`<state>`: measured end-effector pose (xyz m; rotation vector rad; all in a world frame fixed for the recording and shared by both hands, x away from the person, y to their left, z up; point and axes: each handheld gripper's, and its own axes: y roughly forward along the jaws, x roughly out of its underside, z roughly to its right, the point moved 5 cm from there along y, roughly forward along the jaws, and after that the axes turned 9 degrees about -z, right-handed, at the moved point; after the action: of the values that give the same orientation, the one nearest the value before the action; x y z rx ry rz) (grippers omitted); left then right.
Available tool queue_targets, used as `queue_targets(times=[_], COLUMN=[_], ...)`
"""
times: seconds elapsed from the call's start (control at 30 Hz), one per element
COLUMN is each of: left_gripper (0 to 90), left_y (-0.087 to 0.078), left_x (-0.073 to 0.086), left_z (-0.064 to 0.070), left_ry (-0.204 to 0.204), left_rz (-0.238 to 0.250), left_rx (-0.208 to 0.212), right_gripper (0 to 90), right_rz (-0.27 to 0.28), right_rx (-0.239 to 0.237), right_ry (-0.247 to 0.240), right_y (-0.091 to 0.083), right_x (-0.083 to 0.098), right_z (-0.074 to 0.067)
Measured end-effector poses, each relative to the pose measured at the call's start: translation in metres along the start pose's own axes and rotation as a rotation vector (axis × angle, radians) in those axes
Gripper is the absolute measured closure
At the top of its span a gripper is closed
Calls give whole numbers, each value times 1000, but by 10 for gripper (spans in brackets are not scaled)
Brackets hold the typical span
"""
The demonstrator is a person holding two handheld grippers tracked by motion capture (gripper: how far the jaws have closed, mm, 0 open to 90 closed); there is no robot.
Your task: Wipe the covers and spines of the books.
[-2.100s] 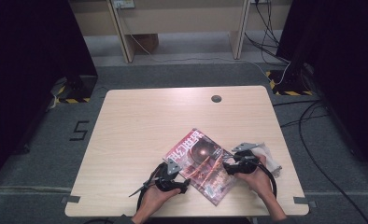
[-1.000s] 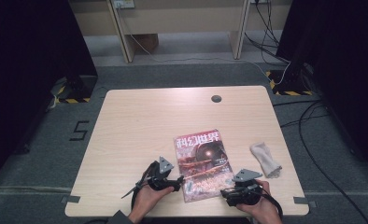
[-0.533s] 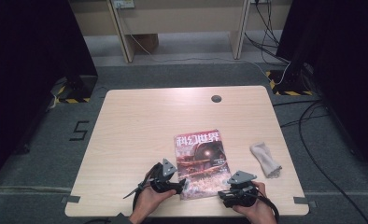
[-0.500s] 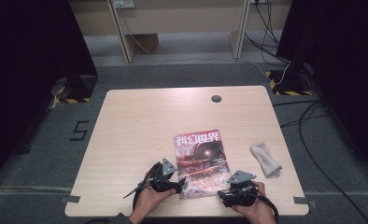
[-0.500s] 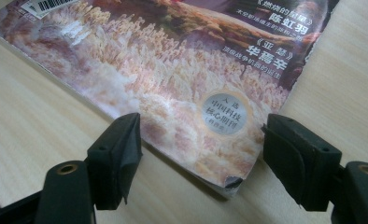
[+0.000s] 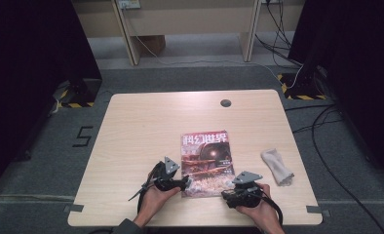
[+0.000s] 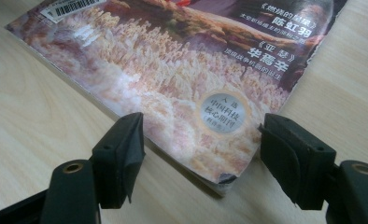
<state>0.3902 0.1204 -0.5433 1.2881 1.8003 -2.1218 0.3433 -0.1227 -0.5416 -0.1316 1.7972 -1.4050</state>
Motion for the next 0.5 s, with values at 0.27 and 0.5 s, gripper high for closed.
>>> queue_targets(times=[0.27, 0.5], left_gripper=[275, 275], left_y=[-2, -4], left_x=[2, 4], left_z=[-9, -7], left_ry=[-9, -12], left_rz=[-2, 0], left_rx=[-23, 5], right_gripper=[293, 324], right_rz=[11, 34], right_rx=[-25, -29], right_ry=[-28, -44], right_y=[6, 3], right_x=[-7, -6], right_z=[-5, -1])
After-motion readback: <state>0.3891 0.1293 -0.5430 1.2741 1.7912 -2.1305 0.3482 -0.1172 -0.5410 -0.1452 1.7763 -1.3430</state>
